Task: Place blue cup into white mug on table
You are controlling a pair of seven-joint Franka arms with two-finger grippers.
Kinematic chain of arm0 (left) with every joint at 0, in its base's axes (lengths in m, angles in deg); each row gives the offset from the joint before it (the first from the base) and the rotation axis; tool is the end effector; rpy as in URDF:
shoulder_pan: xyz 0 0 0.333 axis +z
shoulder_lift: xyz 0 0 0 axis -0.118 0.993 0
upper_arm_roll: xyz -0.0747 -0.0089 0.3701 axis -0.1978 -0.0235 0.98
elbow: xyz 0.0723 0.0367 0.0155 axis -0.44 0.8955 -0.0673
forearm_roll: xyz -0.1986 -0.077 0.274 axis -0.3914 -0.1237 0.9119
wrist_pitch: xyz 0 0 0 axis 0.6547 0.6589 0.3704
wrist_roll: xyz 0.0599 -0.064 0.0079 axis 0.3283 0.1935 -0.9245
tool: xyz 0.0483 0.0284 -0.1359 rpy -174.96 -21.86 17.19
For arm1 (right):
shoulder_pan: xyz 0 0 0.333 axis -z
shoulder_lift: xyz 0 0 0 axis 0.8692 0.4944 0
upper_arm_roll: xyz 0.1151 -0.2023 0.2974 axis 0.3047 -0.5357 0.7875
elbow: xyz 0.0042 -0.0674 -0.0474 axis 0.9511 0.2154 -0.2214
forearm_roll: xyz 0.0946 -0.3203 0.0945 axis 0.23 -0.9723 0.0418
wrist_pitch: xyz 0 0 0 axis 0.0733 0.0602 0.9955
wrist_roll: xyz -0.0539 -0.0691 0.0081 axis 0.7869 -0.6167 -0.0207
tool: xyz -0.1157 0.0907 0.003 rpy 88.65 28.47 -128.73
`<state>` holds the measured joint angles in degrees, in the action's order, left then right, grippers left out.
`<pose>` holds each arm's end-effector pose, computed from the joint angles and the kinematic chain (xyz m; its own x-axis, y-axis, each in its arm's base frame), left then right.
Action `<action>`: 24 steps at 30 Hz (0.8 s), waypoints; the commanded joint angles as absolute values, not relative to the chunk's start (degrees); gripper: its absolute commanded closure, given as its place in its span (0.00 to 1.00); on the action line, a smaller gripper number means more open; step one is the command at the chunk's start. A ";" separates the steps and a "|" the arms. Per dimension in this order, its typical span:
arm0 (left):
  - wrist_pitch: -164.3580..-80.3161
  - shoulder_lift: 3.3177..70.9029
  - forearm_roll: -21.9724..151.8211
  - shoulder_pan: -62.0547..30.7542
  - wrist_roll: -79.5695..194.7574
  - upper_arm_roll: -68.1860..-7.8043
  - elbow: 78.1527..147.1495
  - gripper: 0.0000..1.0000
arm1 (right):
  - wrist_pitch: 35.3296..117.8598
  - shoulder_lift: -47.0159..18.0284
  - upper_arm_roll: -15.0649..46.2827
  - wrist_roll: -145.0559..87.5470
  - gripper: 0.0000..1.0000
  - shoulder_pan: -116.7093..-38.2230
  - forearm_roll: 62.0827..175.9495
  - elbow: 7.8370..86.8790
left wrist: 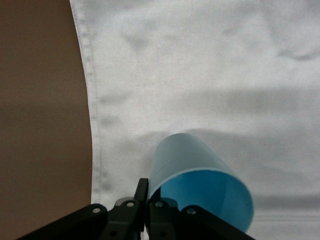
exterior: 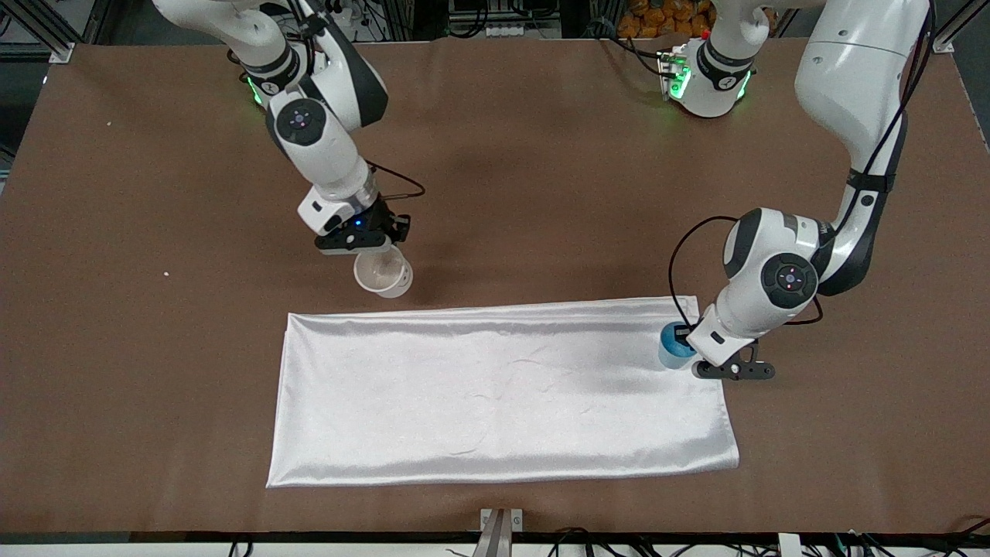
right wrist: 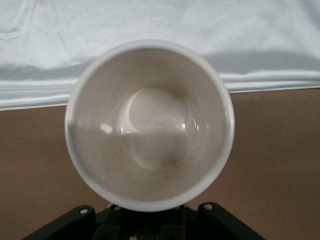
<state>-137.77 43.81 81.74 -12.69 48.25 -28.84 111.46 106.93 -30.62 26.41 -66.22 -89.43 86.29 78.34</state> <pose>0.6561 -0.1539 0.3103 0.9979 -0.0506 0.0416 -0.0502 -0.9987 -0.0089 0.4366 0.2991 0.3737 0.9954 -0.0305 0.0905 -0.0185 -0.9912 -0.1308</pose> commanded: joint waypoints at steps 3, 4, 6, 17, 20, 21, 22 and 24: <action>-133.94 43.13 83.58 -13.28 46.20 -28.99 108.83 1.00 | 109.24 -31.98 26.07 -75.52 1.00 -96.83 87.53 80.17; -133.50 43.13 83.58 -13.37 46.20 -28.99 108.57 1.00 | 109.25 -31.81 26.07 -76.58 1.00 -97.71 87.53 80.26; -132.88 43.13 83.41 -13.54 46.20 -29.07 108.04 1.00 | 109.25 -31.89 25.98 -79.04 1.00 -99.21 87.27 80.61; -129.11 43.13 83.32 -15.30 45.24 -28.99 105.14 1.00 | 113.19 -28.30 25.98 -87.39 1.00 -105.19 86.57 81.31; -127.44 43.13 83.23 -15.30 45.24 -28.99 103.56 1.00 | 116.00 -25.84 25.89 -88.45 1.00 -106.07 86.04 81.23; -126.91 43.13 83.23 -15.39 45.24 -28.99 103.21 1.00 | 116.97 -25.05 25.89 -88.72 1.00 -106.33 86.04 81.23; -126.55 43.13 83.15 -15.39 45.24 -29.07 102.94 1.00 | 118.11 -24.25 25.89 -88.89 1.00 -106.68 86.04 81.23; -126.20 43.13 82.88 -15.39 45.24 -29.07 102.50 1.00 | 119.96 -22.67 25.80 -89.16 1.00 -107.04 85.95 81.14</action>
<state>-128.82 43.74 81.75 -15.12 46.83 -29.13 104.28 115.34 -26.47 26.46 -87.38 -105.66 86.32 81.29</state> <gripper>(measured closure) 0.960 0.912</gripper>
